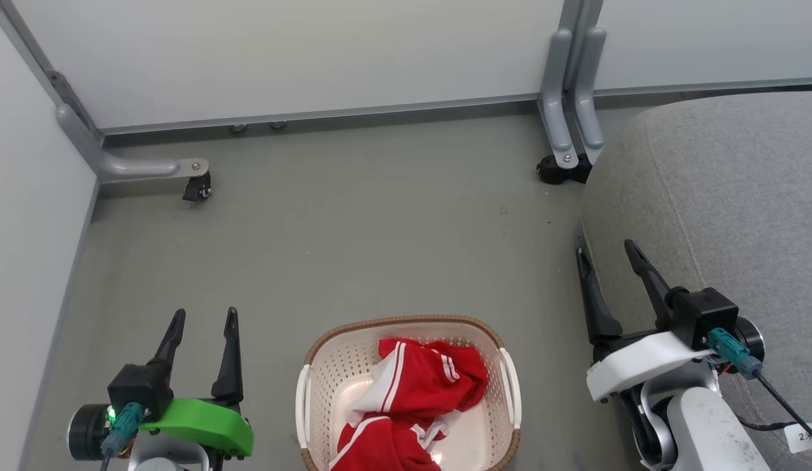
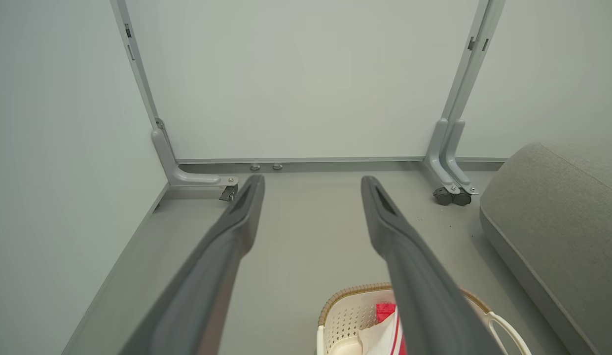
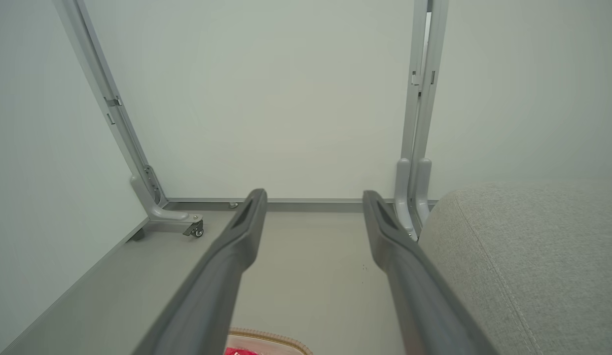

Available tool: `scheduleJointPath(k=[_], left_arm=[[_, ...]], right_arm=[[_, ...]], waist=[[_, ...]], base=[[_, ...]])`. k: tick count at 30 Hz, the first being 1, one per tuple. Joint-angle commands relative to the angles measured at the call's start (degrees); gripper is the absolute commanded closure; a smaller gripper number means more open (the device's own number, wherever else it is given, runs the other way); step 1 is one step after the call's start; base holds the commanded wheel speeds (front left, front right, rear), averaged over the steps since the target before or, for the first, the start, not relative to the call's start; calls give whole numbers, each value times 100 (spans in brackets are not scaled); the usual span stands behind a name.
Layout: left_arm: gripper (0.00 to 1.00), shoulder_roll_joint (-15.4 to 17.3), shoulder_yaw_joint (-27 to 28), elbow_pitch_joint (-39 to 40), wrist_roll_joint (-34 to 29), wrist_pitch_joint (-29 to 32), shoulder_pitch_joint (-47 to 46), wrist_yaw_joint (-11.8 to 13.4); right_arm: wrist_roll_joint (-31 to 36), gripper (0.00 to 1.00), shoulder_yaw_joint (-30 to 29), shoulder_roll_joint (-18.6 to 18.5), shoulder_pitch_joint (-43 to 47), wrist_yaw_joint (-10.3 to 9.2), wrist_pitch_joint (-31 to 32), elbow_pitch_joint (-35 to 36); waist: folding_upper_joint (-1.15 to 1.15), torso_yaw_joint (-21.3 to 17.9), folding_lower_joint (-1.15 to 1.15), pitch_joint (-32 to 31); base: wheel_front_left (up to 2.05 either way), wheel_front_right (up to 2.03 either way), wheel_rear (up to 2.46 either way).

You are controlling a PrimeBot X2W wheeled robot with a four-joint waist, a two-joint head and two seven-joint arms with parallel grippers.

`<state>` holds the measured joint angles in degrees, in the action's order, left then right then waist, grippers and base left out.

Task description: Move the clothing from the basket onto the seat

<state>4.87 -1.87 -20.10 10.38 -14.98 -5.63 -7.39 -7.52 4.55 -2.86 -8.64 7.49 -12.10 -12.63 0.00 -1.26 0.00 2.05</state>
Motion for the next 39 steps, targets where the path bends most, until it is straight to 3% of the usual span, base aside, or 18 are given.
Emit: scheduleJointPath(k=[1, 7, 19, 29, 39], left_arm=[[0, 11, -30, -4, 24, -30, -109, -19], [0, 3, -359, -54, 74, -30, -345, -19], [0, 87, -1908, -722, 323, -24, -1463, -18], [0, 294, -3424, -1760, 647, -18, -2678, -18], [0, 385, -4189, -3182, 1177, 82, -3829, -18]], right_arm=[[-10, 0, 5, -5, -74, 0, 21, 44], [16, 0, -2, -6, -209, 0, 54, 273], [-32, 0, -4, -4, -846, 0, -3, 894], [-157, 0, 22, -3, -1390, 0, -156, 1324], [-361, 0, 104, -1, -1719, 0, -286, 1640]], waist=[[0, -107, 0, 119], [0, -292, 0, 486], [0, -643, 0, 1987], [0, -996, 0, 3318], [0, -1267, 0, 4405]], base=[[0, 0, 0], [0, 0, 0], [0, 0, 0], [0, 0, 0], [0, 0, 0]])
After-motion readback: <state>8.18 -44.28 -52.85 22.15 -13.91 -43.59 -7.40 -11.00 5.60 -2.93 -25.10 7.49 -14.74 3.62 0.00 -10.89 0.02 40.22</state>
